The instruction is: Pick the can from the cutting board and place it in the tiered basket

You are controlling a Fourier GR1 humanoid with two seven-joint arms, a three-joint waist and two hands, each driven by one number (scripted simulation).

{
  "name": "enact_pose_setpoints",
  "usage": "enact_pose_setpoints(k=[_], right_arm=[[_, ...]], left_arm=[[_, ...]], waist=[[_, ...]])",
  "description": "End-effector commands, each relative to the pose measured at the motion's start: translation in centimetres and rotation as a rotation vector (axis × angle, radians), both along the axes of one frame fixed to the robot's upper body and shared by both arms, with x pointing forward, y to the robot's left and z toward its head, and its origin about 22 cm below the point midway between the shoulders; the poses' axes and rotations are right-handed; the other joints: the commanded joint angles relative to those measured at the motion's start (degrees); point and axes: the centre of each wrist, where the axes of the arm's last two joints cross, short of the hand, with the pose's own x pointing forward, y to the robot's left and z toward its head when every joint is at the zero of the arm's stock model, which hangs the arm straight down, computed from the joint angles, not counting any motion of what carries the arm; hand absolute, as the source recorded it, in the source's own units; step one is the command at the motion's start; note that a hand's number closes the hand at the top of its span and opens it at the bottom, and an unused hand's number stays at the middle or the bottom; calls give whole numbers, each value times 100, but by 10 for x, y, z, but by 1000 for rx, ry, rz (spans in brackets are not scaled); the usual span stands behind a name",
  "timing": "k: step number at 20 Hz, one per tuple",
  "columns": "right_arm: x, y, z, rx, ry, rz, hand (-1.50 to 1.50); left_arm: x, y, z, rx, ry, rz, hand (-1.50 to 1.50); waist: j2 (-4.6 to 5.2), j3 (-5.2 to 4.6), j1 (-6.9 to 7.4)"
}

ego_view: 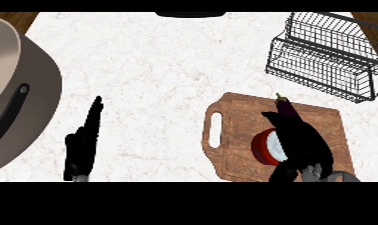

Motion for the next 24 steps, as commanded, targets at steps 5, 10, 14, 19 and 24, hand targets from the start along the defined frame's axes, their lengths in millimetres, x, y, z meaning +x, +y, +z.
enact_pose_setpoints(k=[5, 10, 14, 19, 24], right_arm=[[7, -1, -6, -19, 5, -4, 150], [8, 12, -22, -94, -60, 122, 150], [-3, 21, -28, -103, -189, 129, 150], [4, -126, -4, -95, -246, 15, 150], [-5, -230, 27, -11, -349, -81, 150]], left_arm=[[11, 4, 1, -12, 59, -2, 0], [10, -5, -4, -14, 80, 6, 0], [4, 6, -7, -28, 72, -6, 0], [-8, 12, -10, -14, 66, 44, 0], [-7, 13, -3, -30, 54, 58, 0]], waist=[[40, -15, -13], [44, -15, -2], [41, -15, -14], [42, 1, -220], [31, 1, -238]])
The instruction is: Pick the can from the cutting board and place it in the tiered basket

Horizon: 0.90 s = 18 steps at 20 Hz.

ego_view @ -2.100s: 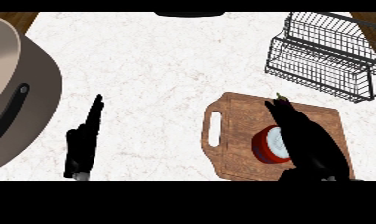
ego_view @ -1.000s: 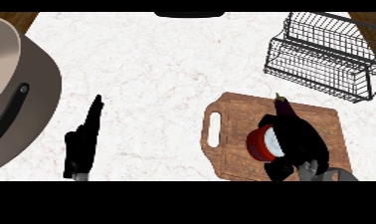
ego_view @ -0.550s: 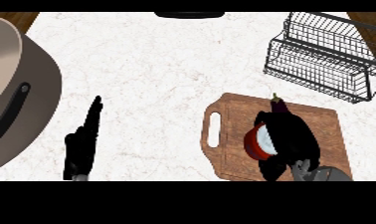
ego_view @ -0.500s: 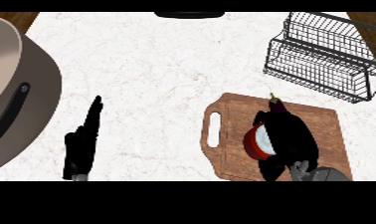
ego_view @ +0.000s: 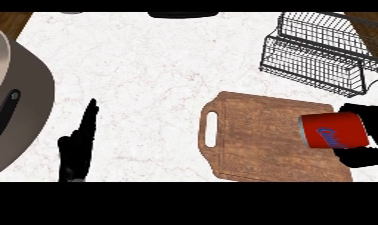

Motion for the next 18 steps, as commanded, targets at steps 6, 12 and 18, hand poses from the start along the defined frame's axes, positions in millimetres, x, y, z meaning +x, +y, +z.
enact_pose_setpoints(k=[6, 12, 18], right_arm=[[-29, -119, 95, 305, -339, -117, 150], [-54, -136, 193, 324, -571, -71, 150], [-84, -149, 235, 286, -620, -80, 150]], left_arm=[[-6, 10, -5, 3, 63, 34, 0], [-2, -2, 0, 2, 61, 3, 0], [-5, -6, 1, -3, 70, -2, 0]], waist=[[-14, -30, -175], [-5, -36, -70], [33, -29, 104]])
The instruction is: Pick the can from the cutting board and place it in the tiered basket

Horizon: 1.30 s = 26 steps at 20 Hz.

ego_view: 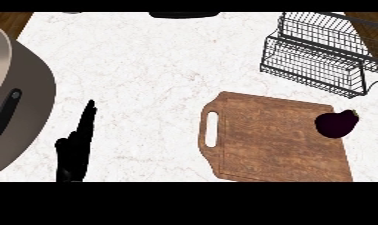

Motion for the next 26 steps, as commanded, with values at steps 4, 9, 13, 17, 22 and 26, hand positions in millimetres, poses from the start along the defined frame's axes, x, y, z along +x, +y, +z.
enact_pose_setpoints(k=[4, 9, 13, 17, 22, 26], right_arm=[[-5, 10, 53, 8, -64, -34, 150], [26, 12, 61, 18, -50, -89, 150], [52, 31, 76, 36, -41, -119, 150], [88, 41, 53, 36, -29, -93, 150], [115, 50, 47, 12, 14, -18, 150], [144, 69, 2, -30, 55, 7, 150]], left_arm=[[-1, 1, -4, -15, 48, -32, 0], [0, -3, -11, -15, 51, -47, 0], [8, -7, 7, -8, 57, -72, 0], [19, -13, -5, -19, 46, -55, 0], [8, -13, -13, -16, 43, -54, 0], [9, -5, -9, -10, 44, -61, 0]], waist=[[55, -15, 167], [74, -14, 248], [97, -15, 386], [106, -16, 351], [84, -15, 303], [91, -13, 315]])
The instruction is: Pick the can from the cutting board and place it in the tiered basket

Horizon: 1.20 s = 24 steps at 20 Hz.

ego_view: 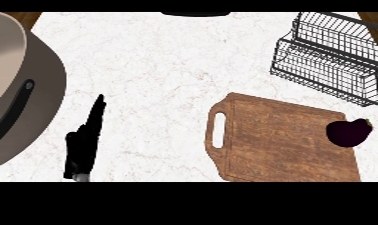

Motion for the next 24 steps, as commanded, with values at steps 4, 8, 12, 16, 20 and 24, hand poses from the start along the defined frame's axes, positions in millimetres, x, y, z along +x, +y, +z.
enact_pose_setpoints(k=[4, 8, 12, 16, 20, 24], right_arm=[[47, 15, -28, -49, 39, 5, 150], [74, 35, -57, -27, 82, -28, 150], [89, 30, -75, 72, 78, -1, 150], [100, 34, -84, 331, 122, 15, -150], [100, 31, -108, 482, 72, 41, -150], [105, 26, -98, 612, -11, 48, -150]], left_arm=[[11, -3, -7, -17, 50, 8, 0], [2, -11, -5, -10, 48, 10, 0], [10, -21, -3, -18, 66, 11, 0], [7, -8, -4, -20, 55, 17, 0], [-13, -1, -14, -3, 64, 32, 0], [-2, 0, -22, -13, 71, 32, 0]], waist=[[33, -21, -25], [26, -19, -15], [33, -17, -19], [33, -18, -30], [7, -16, -65], [16, -20, -111]])
